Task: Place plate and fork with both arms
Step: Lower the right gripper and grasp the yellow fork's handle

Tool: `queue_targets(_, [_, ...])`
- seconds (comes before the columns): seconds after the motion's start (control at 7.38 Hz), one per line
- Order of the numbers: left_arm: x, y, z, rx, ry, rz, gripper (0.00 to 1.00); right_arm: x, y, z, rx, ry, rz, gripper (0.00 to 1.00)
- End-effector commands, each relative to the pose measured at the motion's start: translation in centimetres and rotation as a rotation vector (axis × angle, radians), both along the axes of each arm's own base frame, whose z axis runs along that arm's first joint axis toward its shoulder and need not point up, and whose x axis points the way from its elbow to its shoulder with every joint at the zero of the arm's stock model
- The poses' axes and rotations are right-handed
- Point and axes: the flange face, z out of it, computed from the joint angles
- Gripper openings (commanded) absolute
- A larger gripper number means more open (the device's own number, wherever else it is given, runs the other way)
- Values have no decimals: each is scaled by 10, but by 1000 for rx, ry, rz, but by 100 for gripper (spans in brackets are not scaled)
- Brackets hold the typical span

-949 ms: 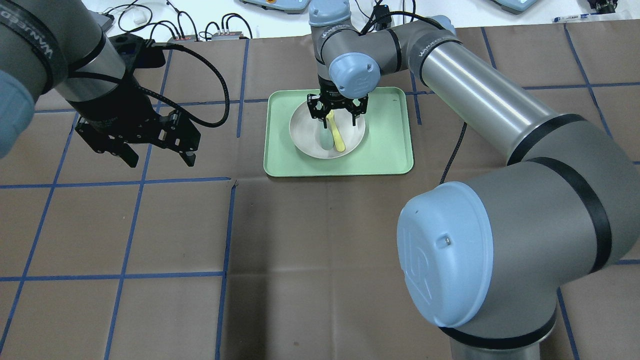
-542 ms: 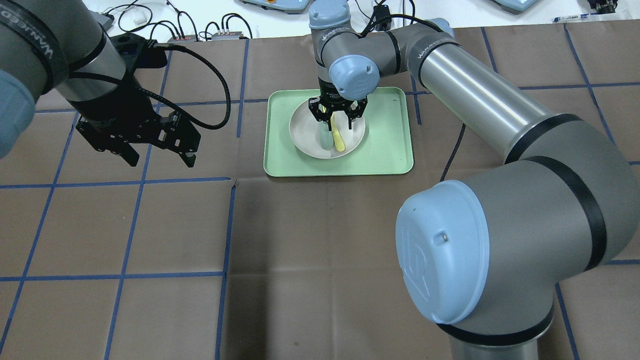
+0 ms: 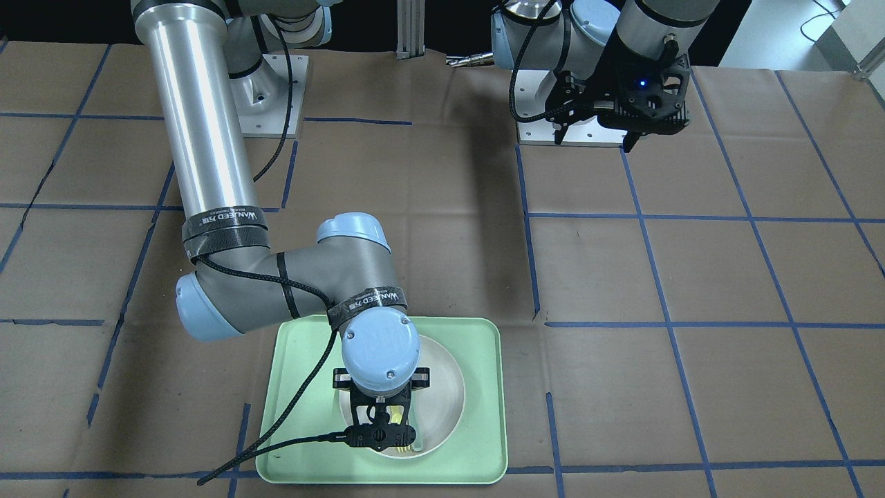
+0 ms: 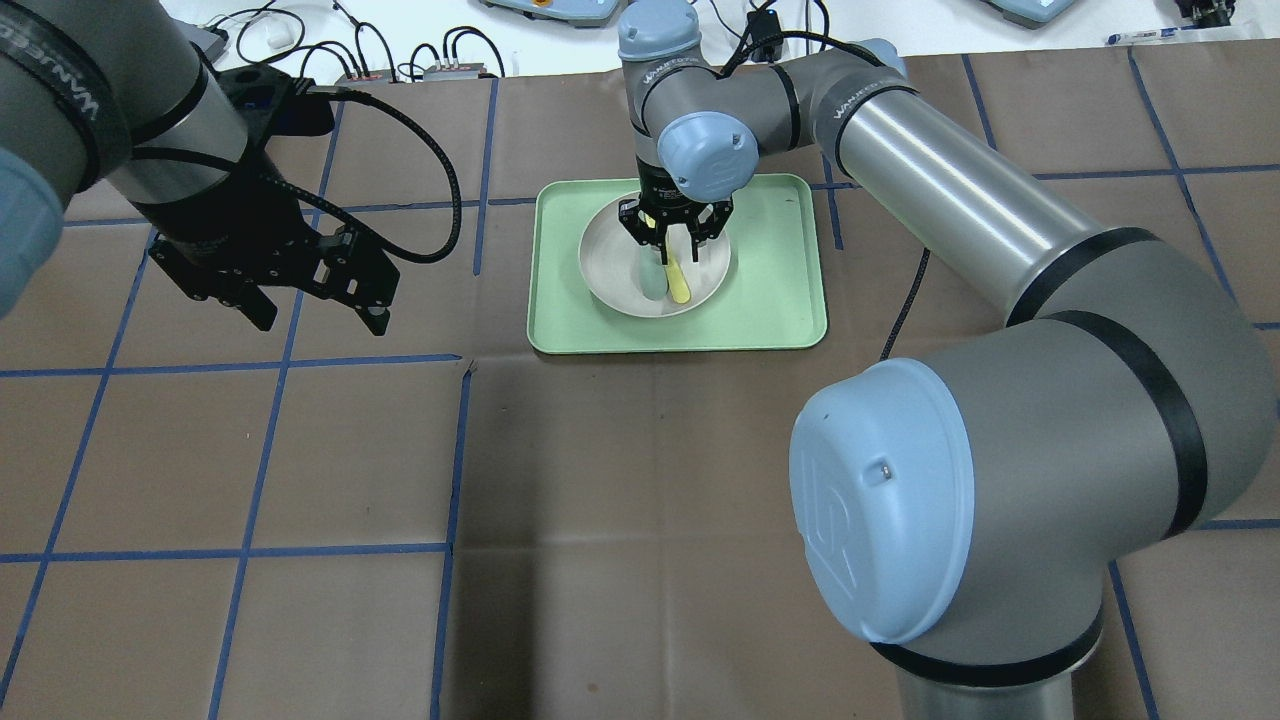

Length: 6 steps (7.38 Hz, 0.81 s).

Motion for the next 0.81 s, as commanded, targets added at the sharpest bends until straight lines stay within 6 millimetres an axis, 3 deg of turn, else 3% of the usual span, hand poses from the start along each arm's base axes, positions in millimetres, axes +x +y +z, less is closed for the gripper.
queue_targets(0.0, [0, -1, 7, -42, -1, 10, 100, 2, -1, -6, 6, 0, 2, 45])
queue_targets(0.68, [0, -7, 3, -50, -1, 5, 100, 4, 0, -7, 8, -1, 8, 45])
